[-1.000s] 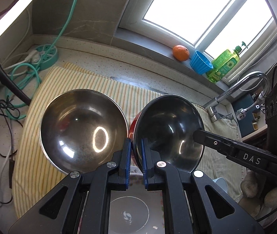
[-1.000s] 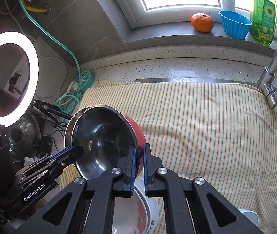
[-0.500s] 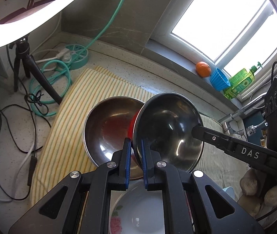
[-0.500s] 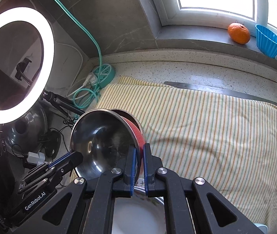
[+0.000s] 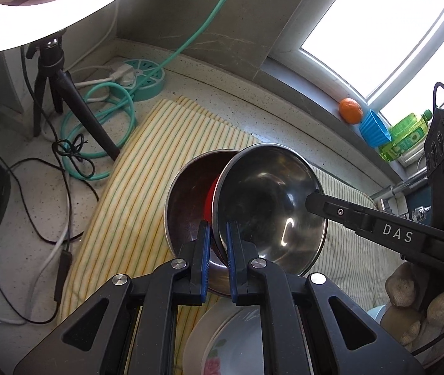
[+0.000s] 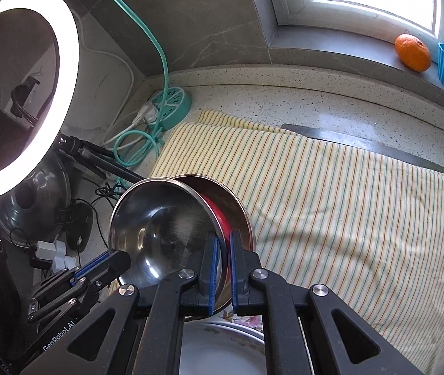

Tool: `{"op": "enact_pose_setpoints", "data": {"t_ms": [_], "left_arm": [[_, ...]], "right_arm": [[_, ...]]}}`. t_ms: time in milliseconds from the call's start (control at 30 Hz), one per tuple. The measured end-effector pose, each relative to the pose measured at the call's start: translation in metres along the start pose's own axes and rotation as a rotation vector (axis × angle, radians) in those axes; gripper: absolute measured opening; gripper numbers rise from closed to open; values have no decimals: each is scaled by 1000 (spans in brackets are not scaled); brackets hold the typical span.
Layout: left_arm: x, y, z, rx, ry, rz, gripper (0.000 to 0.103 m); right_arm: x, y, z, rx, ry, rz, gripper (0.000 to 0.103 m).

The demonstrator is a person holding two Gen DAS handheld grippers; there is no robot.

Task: Organize plates and bowls
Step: 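Lower the red-sided steel bowl into the large steel bowl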

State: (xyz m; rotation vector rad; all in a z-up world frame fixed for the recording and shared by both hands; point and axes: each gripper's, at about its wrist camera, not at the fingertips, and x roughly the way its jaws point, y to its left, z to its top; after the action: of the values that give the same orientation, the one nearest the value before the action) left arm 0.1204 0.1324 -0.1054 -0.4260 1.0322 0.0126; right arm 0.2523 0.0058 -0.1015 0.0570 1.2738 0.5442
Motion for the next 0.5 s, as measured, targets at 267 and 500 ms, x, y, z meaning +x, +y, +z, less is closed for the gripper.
{"op": "enact_pose_setpoints", "data": {"t_ms": [267,500], "left_arm": [[15,5,-1,2,27,37,8],[25,7,1,12,47,61,8]], "right_arm": [[20,3,2,-14,28,-21,7],[35,5,2,-28,49,-44,7]]}}
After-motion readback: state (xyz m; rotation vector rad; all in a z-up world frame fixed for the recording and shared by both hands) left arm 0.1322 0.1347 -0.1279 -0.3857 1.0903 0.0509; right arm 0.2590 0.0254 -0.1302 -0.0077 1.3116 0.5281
